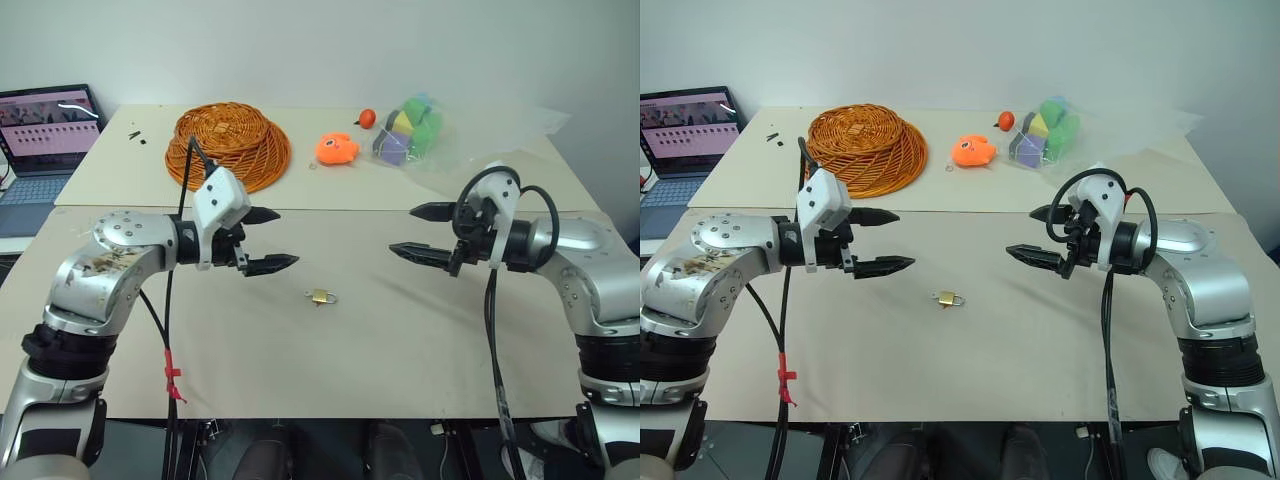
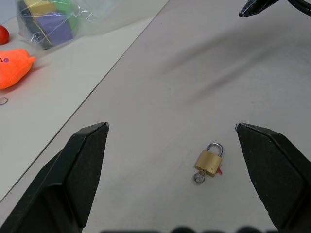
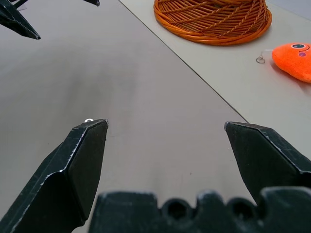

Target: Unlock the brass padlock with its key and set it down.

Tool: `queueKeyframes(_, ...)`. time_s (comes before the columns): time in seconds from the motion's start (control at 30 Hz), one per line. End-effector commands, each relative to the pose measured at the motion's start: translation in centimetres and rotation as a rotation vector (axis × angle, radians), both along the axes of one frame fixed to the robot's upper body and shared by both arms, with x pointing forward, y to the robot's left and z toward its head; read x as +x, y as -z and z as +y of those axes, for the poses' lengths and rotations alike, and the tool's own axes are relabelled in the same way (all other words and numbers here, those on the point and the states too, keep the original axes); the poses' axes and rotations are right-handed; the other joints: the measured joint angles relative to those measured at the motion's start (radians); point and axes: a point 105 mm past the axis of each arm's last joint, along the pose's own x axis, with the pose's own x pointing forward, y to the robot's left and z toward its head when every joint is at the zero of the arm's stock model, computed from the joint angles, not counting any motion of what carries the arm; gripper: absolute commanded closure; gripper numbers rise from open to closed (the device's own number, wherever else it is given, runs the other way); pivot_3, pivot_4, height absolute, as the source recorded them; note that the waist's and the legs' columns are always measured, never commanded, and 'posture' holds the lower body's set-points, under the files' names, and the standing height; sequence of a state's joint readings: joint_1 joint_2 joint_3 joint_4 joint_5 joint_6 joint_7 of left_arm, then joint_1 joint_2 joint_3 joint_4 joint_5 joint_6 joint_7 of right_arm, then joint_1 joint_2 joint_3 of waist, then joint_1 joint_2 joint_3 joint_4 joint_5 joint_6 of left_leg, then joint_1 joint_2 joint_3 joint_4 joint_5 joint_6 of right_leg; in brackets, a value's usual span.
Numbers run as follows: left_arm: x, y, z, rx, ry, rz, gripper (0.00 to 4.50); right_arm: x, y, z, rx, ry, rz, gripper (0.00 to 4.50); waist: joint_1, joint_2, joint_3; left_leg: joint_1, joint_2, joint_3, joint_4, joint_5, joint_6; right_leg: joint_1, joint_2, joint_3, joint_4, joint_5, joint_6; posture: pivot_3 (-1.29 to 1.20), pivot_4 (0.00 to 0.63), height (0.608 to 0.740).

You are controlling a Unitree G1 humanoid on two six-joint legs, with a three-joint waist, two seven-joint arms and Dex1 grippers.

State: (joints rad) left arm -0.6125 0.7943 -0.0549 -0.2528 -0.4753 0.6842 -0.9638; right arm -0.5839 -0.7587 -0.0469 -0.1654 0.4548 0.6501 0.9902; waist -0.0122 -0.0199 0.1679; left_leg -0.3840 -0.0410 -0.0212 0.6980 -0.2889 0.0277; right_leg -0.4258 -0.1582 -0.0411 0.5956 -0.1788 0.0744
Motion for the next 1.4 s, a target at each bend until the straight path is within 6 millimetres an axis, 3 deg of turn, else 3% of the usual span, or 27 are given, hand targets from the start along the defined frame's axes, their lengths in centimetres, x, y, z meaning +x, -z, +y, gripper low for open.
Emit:
queueKeyframes(0.03, 0.1, -0.9, 0.1, -0.019, -0.002, -0.046, 0.03, -0.3, -1.2, -0.2, 0.0, 0.004, -0.064, 0.0, 0.0, 0.0, 0.0, 0.0, 0.0, 0.0, 0.0, 0.0, 0.0, 0.0, 0.0, 0.0, 0.0, 0.0, 0.0, 0.0, 0.15, 0.74)
queueKeyframes(0.13, 0.1, -1.4, 0.6, -0.044, -0.003, -0.022, 0.03, -0.6, -0.9, 0.2, -0.011, -0.017, -0.041, 0.0, 0.0, 0.0, 0.0, 0.0, 0.0, 0.0, 0.0, 0.0, 0.0, 0.0, 0.0, 0.0, 0.0, 0.0, 0.0, 0.0, 0.15, 0.74)
queueKeyframes(0.4, -0.2, -0.2, 1.5, 0.019, 0.023, 0.015, 0.03, -1.6, -1.0, 1.4, -0.048, -0.119, -0.023, 0.0, -0.001, 0.0, 0.0, 0.0, 0.0, 0.0, 0.001, 0.0, 0.0, 0.0, 0.0, 0.0, 0.001, 0.0, 0.0, 0.0, 0.15, 0.74)
queueKeyframes(0.5, -0.6, 0.4, 2.0, 0.088, 0.061, 0.009, 0.03, -2.3, 0.2, 2.5, -0.07, -0.193, 0.008, 0.0, -0.002, 0.0, 0.0, 0.0, 0.0, 0.0, 0.001, 0.0, 0.0, 0.0, 0.0, 0.0, 0.001, 0.0, 0.0, 0.0, 0.15, 0.74)
queueKeyframes(0.6, 1.1, 0.6, 4.2, 0.159, -0.023, -0.039, 0.03, -2.6, 2.0, 3.6, -0.114, -0.256, 0.029, 0.0, -0.002, 0.0, 0.0, 0.001, 0.0, 0.0, 0.001, 0.0, 0.0, 0.0, 0.0, 0.0, 0.001, 0.0, 0.0, 0.0, 0.15, 0.74)
queueKeyframes(0.7, 1.4, 0.6, 5.6, 0.2, -0.033, -0.053, 0.03, -2.3, 3.4, 5.0, -0.103, -0.299, 0.046, 0.0, -0.005, 0.0, 0.0, 0.001, 0.001, 0.001, 0.002, 0.0, 0.0, 0.0, 0.001, 0.0, 0.002, 0.0, 0.0, 0.0, 0.15, 0.74)
queueKeyframes(0.87, 0.9, 0.7, 5.7, 0.208, -0.017, -0.06, 0.03, -1.3, 5.2, 7.5, -0.043, -0.348, 0.074, 0.0, -0.004, 0.0, 0.0, 0.0, 0.001, 0.0, 0.002, 0.0, 0.0, 0.0, 0.001, 0.0, 0.002, 0.0, 0.0, 0.0, 0.15, 0.74)
queueKeyframes(1.13, 0.6, 0.7, 6.5, 0.204, -0.089, -0.088, 0.03, 0.4, 6.4, 9.0, 0.009, -0.354, 0.082, 0.0, -0.006, 0.0, 0.0, 0.0, 0.001, 0.0, 0.003, 0.0, -0.001, -0.001, 0.002, 0.0, 0.003, 0.0, 0.0, 0.0, 0.15, 0.74)
queueKeyframes(1.4, 0.4, 0.1, 7.0, 0.191, -0.145, -0.115, 0.03, 0.2, 8.4, 10.3, -0.001, -0.389, 0.1, 0.0, -0.006, 0.0, 0.0, 0.0, 0.002, 0.0, 0.003, 0.001, -0.002, -0.002, 0.003, 0.001, 0.006, 0.0, 0.0, 0.0, 0.15, 0.74)
